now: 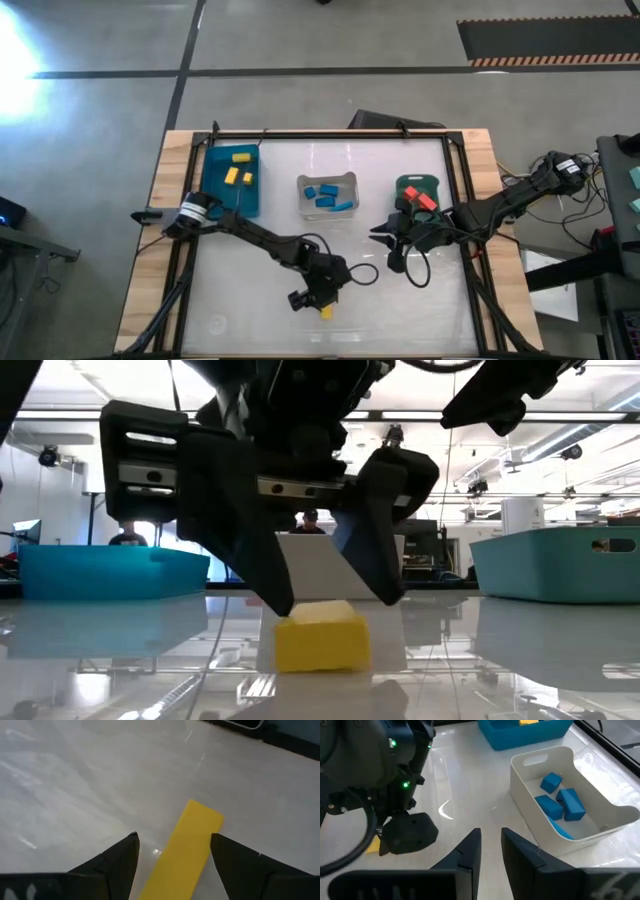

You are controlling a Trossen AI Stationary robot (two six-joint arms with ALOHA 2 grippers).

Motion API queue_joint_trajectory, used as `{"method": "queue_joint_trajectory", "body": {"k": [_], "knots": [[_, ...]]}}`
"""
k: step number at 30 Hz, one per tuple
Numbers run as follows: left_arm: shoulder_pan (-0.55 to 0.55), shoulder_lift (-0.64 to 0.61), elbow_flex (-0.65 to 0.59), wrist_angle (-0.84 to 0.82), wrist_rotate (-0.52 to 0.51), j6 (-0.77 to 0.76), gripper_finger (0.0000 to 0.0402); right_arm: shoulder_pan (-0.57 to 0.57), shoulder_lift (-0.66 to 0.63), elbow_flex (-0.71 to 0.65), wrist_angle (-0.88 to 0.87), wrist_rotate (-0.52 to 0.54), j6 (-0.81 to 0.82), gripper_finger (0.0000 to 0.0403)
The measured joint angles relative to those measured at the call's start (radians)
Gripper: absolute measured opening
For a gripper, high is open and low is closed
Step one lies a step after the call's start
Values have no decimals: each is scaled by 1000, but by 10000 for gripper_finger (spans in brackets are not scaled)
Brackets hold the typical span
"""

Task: Sort & place blocks by color
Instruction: Put the yellow block into the blue bin

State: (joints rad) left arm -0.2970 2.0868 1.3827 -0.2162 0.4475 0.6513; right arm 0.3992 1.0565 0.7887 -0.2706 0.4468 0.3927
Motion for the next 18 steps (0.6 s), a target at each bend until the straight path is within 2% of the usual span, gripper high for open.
{"method": "queue_joint_trajectory", "body": {"k": [3,13,18], "knots": [[7,16,0,5,48,9,231,0,0,0,0,0,0,66],[13,22,-17,23,68,10,227,0,0,0,0,0,0,66],[14,22,-28,25,70,-7,182,0,0,0,0,0,0,66]]}}
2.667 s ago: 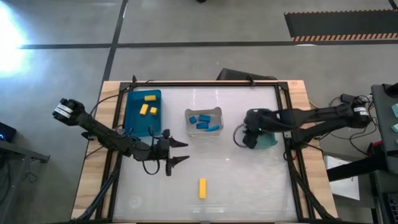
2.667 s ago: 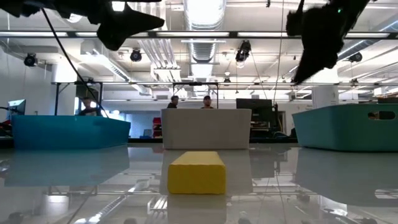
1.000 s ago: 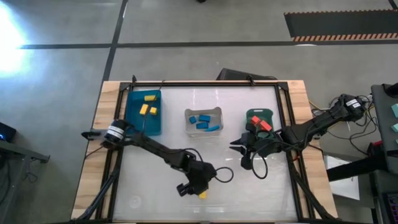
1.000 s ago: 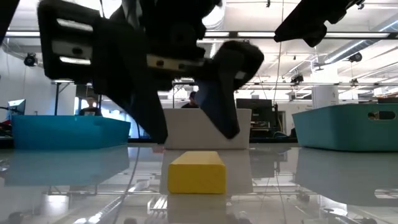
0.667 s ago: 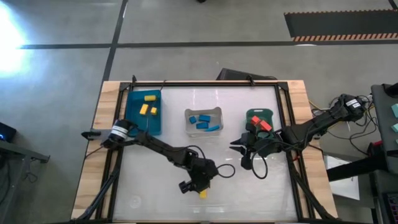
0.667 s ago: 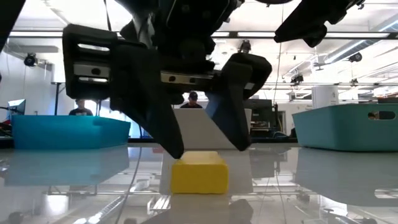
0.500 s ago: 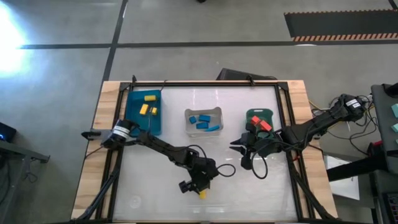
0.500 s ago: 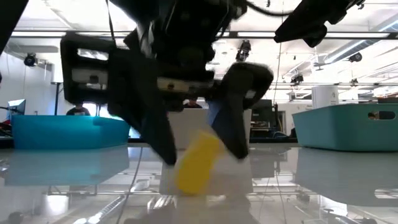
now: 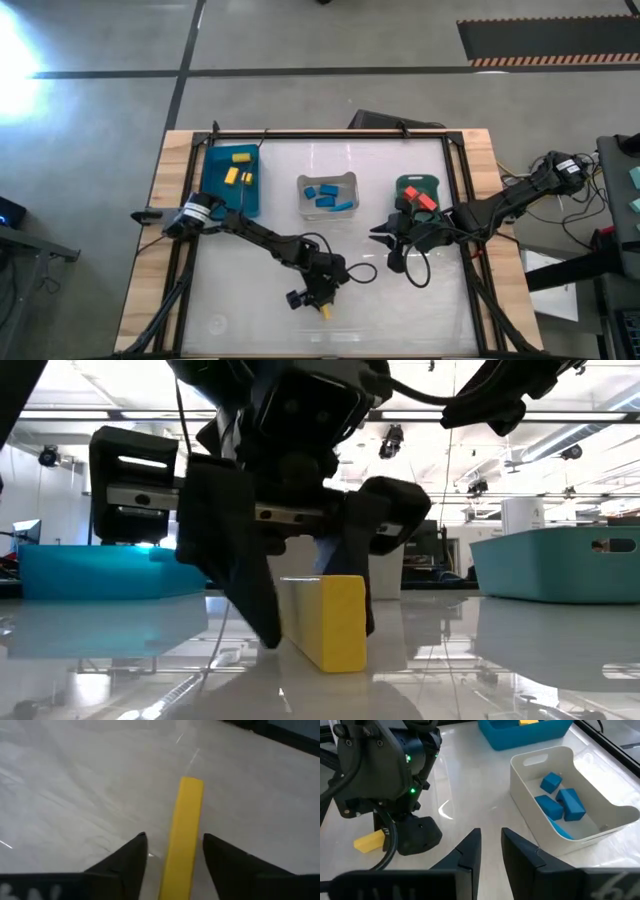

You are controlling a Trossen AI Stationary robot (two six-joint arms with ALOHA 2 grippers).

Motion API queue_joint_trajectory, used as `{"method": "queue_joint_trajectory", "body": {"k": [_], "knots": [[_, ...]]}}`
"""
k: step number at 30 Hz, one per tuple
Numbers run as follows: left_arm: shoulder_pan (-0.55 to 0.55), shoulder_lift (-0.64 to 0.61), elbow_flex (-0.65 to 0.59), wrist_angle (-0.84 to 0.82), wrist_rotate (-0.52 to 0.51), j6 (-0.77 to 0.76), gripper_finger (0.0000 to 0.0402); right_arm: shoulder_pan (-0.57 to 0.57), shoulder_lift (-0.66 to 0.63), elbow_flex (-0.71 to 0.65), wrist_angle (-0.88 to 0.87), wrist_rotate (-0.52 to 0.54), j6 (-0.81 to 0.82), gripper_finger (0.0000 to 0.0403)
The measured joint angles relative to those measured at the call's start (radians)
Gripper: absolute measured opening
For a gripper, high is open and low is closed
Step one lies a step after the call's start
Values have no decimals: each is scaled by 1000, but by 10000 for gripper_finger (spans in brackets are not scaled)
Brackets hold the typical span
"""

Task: Sort & place blocks by color
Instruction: Put the yellow block into the blue bin

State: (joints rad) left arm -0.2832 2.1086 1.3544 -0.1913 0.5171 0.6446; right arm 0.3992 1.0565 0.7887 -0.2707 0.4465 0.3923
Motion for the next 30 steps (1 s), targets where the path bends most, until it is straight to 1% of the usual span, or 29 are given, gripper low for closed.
{"method": "queue_joint_trajectory", "body": {"k": [3,8,11,15,18,20,25,27,28,30], "knots": [[0,0,-1,5,0,-19,134,0,0,0,0,0,-2,66],[0,-9,-3,-14,-2,-91,41,0,3,-5,15,9,-25,66],[-1,-28,-5,-37,-40,-147,39,0,15,-16,60,35,-75,66],[-8,-74,-33,-64,-145,-213,39,0,50,-18,127,37,-157,66],[-8,-141,-70,-113,-247,-227,39,0,66,-18,157,37,-203,66],[-8,-198,-103,-151,-340,-233,39,0,70,-18,168,36,-213,66],[11,-395,-236,-213,-537,-277,39,0,65,-18,166,36,-223,66],[28,-491,-308,-221,-652,-336,39,0,64,-18,176,37,-230,66],[40,-543,-347,-222,-725,-372,41,0,64,-18,178,36,-235,66],[72,-648,-427,-223,-914,-483,51,0,64,-18,180,37,-237,66]]}}
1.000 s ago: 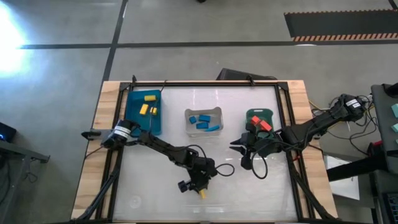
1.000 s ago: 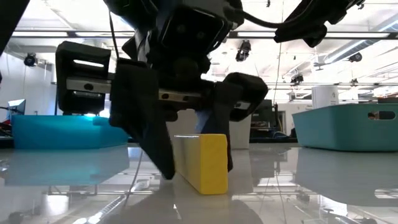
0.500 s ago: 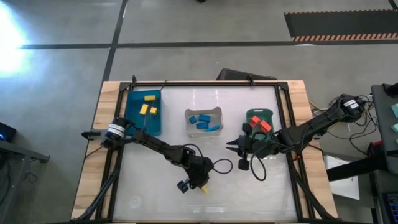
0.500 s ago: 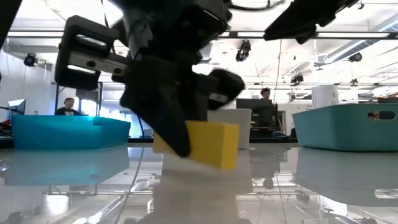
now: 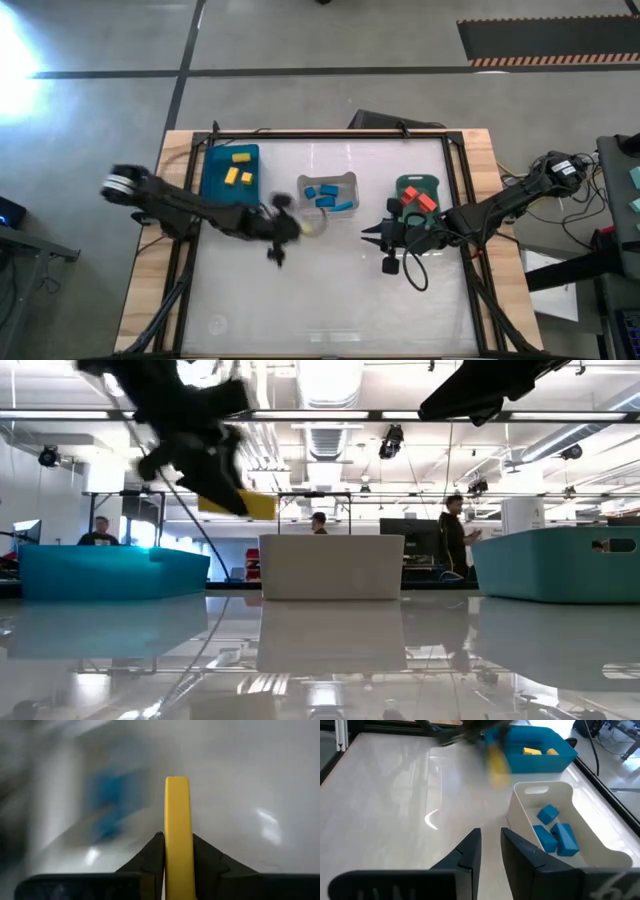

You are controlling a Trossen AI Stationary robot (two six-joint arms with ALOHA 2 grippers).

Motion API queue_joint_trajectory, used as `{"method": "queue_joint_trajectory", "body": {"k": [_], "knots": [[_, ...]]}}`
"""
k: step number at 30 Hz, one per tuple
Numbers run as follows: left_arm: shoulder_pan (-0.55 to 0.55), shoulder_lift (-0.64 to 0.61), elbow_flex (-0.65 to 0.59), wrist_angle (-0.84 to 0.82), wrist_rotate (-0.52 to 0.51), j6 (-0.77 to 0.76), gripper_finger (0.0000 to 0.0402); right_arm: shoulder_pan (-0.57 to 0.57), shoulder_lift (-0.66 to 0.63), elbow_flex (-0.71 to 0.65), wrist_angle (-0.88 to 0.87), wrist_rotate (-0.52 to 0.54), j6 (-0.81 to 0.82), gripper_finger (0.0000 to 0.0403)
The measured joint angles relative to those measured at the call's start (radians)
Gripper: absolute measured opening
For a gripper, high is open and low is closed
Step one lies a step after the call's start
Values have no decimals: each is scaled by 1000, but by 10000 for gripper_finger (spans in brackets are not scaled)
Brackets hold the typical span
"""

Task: Sort & place blocks by color
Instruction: Put the yellow block into the blue bin, then return to Home Position

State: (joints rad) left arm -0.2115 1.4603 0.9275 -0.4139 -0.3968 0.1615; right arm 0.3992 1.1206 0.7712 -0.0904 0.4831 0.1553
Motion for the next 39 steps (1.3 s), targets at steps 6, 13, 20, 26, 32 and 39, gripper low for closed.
{"method": "queue_joint_trajectory", "body": {"k": [6,13,20,26,32,39], "knots": [[182,-322,-200,-229,-547,-660,59,0,0,0,1,15,-1,66],[378,-541,-368,-348,-354,-985,44,0,0,0,3,15,6,66],[470,-545,-452,-371,-230,-1087,47,0,0,0,4,16,7,66],[493,-465,-460,-403,-202,-1177,48,0,0,0,3,16,7,66],[493,-426,-439,-403,-216,-1195,72,0,0,1,0,16,4,66],[493,-431,-430,-408,-219,-1192,127,0,0,-5,0,16,8,66]]}}
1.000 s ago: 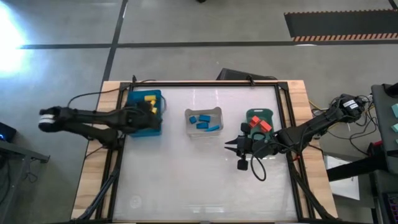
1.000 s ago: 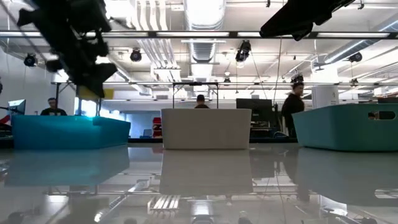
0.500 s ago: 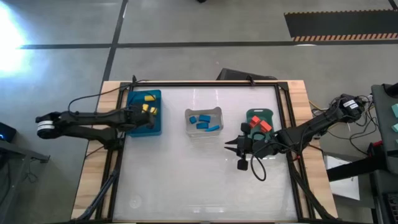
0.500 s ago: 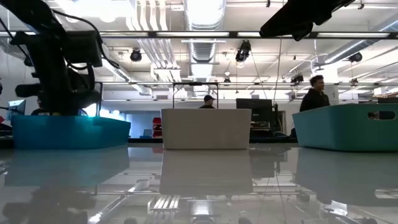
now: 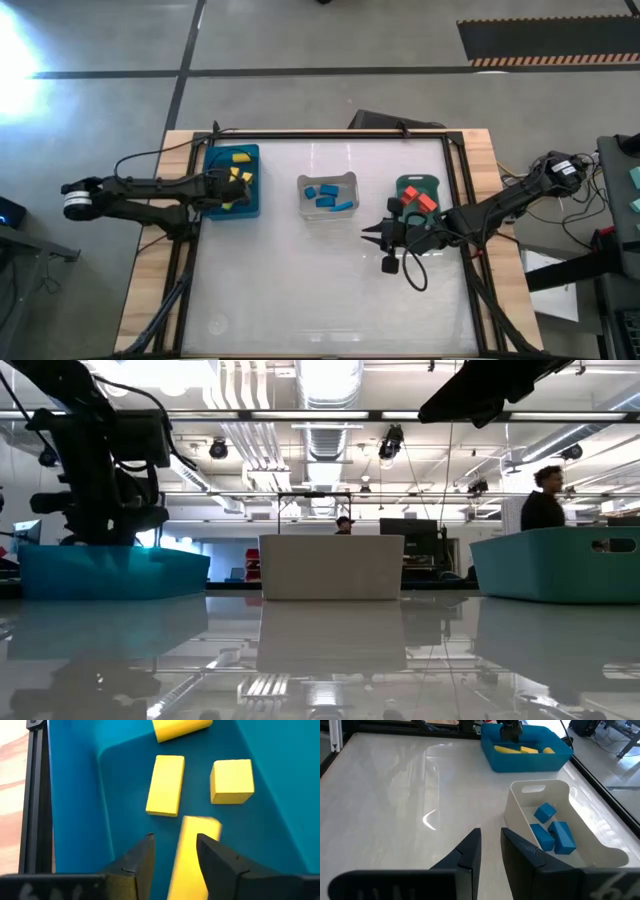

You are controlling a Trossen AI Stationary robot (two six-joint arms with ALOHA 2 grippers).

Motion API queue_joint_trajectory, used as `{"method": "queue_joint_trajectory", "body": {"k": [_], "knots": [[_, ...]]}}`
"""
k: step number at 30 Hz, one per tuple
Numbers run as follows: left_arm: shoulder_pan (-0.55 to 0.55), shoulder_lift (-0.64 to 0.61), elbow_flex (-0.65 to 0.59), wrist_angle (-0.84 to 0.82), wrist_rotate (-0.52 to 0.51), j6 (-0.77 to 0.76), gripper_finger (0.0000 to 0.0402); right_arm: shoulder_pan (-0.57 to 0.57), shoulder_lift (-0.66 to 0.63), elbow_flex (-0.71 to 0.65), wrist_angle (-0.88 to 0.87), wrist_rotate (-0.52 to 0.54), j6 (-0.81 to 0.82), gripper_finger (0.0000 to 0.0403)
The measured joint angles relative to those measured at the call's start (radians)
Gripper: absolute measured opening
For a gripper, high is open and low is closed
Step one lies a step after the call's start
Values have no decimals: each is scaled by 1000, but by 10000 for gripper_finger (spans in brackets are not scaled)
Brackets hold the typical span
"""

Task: Sort & place blocks by color
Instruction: Return to Home Position

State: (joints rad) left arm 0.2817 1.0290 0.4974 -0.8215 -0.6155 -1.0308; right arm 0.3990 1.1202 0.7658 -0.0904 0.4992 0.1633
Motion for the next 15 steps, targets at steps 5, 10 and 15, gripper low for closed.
{"method": "queue_joint_trajectory", "body": {"k": [5,10,15], "knots": [[-14,-21,54,1,52,93,148,0,14,-18,75,0,-17,66],[-107,-64,128,30,66,246,150,0,43,-102,272,-2,-129,66],[-325,-139,120,265,91,596,150,-20,50,-250,639,-46,-278,65]]}}
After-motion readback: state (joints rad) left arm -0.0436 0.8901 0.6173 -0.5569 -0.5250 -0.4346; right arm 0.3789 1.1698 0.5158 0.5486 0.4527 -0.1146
